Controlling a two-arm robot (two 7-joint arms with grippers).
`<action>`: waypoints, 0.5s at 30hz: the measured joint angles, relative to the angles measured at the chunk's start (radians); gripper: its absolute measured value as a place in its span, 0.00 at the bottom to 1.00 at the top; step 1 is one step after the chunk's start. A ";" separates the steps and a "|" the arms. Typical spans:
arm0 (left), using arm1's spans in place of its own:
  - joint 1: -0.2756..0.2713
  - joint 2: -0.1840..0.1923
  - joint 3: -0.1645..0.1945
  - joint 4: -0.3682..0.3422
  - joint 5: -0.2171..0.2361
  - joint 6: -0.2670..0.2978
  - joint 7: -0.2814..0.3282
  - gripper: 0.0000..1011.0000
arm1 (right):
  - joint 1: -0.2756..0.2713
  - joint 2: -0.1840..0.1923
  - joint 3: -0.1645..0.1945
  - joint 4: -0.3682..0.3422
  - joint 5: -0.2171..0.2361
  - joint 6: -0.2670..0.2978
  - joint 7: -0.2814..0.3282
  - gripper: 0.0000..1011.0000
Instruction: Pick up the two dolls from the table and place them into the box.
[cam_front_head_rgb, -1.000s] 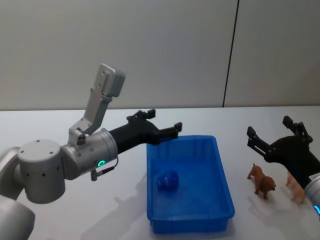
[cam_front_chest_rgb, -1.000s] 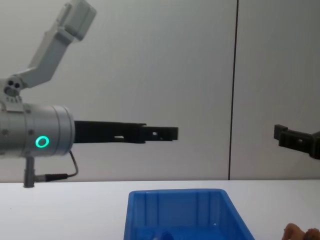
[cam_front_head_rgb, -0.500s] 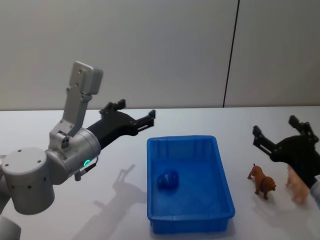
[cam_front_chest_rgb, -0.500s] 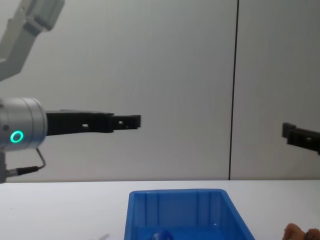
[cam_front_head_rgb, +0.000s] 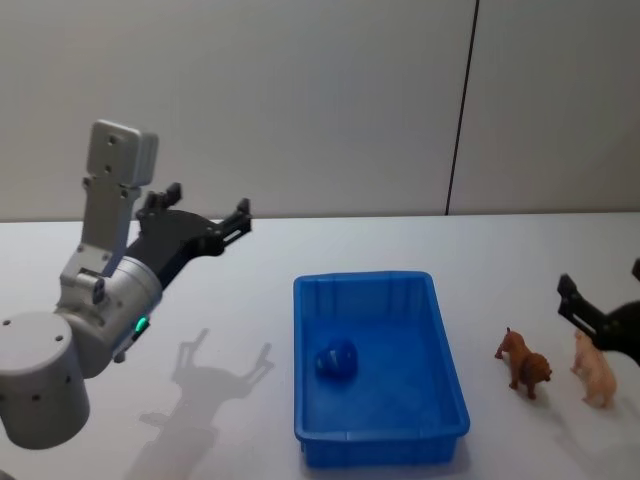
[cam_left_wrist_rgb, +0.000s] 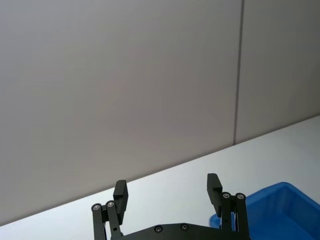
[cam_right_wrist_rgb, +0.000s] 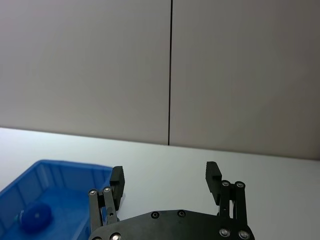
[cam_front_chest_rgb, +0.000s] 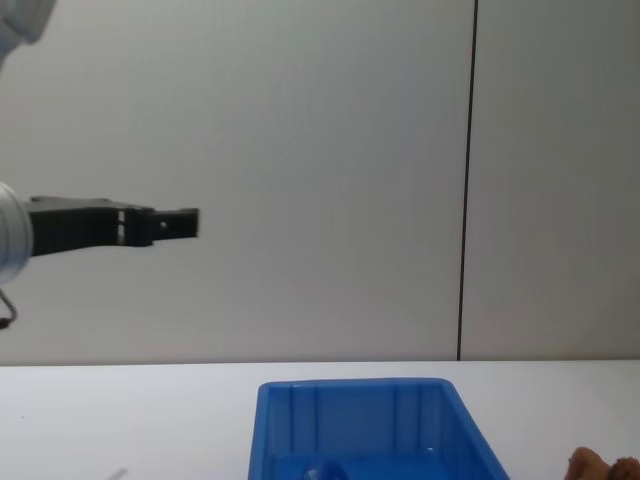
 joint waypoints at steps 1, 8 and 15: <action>0.003 0.002 -0.002 -0.003 0.002 -0.002 0.010 0.99 | -0.006 0.004 0.002 -0.005 0.004 0.004 0.000 0.99; 0.025 0.014 -0.014 -0.029 0.017 -0.013 0.087 0.99 | -0.066 0.039 0.017 -0.045 0.033 0.053 0.002 0.99; 0.038 0.021 -0.021 -0.044 0.026 -0.020 0.134 0.99 | -0.114 0.072 0.025 -0.075 0.047 0.141 0.013 0.99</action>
